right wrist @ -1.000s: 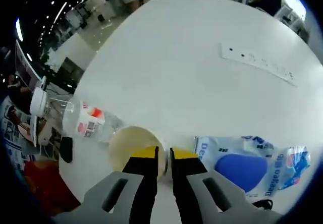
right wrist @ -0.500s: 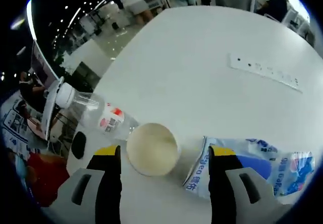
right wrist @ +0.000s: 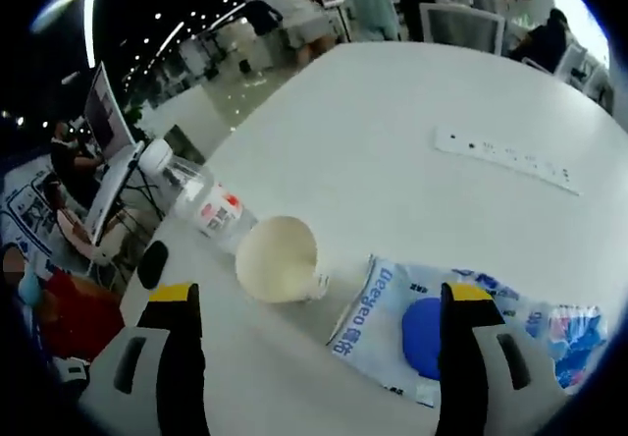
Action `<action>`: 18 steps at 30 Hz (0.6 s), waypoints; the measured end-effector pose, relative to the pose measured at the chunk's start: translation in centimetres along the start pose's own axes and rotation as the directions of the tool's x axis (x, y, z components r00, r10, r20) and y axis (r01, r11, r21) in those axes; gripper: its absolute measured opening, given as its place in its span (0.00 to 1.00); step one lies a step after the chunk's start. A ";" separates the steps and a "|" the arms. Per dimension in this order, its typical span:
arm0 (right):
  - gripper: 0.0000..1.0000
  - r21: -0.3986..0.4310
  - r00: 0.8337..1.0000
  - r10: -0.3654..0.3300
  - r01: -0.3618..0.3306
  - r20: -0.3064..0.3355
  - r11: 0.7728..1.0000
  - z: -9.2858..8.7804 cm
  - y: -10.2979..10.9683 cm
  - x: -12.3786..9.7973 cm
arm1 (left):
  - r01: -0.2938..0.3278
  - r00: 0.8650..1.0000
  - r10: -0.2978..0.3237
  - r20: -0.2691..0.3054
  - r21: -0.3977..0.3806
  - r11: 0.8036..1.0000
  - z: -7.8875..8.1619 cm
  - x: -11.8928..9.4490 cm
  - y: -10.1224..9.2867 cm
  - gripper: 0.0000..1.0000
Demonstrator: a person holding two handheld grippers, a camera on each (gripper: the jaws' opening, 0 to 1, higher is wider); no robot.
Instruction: Arrange the tabletop items into an orderly group along one side of the table until the central work area is clear of visible clutter.
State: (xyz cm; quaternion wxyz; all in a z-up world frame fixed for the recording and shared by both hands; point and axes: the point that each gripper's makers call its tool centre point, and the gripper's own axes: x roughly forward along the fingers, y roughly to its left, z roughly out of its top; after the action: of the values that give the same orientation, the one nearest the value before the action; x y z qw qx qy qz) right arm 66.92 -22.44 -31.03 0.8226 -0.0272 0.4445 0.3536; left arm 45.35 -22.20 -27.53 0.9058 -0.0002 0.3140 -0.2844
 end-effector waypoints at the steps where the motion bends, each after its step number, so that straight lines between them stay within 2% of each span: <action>1: 0.99 -0.004 1.000 -0.001 0.001 0.015 1.000 0.0 -0.2 -0.3 | -0.001 1.000 0.001 0.000 0.001 1.000 0.1 0.0 0.0 0.99; 10: 0.99 -0.042 0.997 -0.009 0.012 0.080 0.999 -0.6 -1.9 -2.8 | -0.001 1.000 0.001 0.000 0.012 1.000 0.3 -0.1 0.0 0.99; 18: 0.99 -0.039 0.991 -0.022 0.027 0.134 0.999 -1.5 -2.9 -5.7 | 0.004 1.000 -0.004 -0.002 0.027 1.000 0.6 0.2 -0.3 0.99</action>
State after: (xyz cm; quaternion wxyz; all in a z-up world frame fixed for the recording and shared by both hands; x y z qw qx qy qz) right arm 65.57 -28.40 -28.44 0.8541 -0.0255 0.3806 0.3535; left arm 45.71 -22.70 -27.11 0.9049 0.0117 0.3111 -0.2902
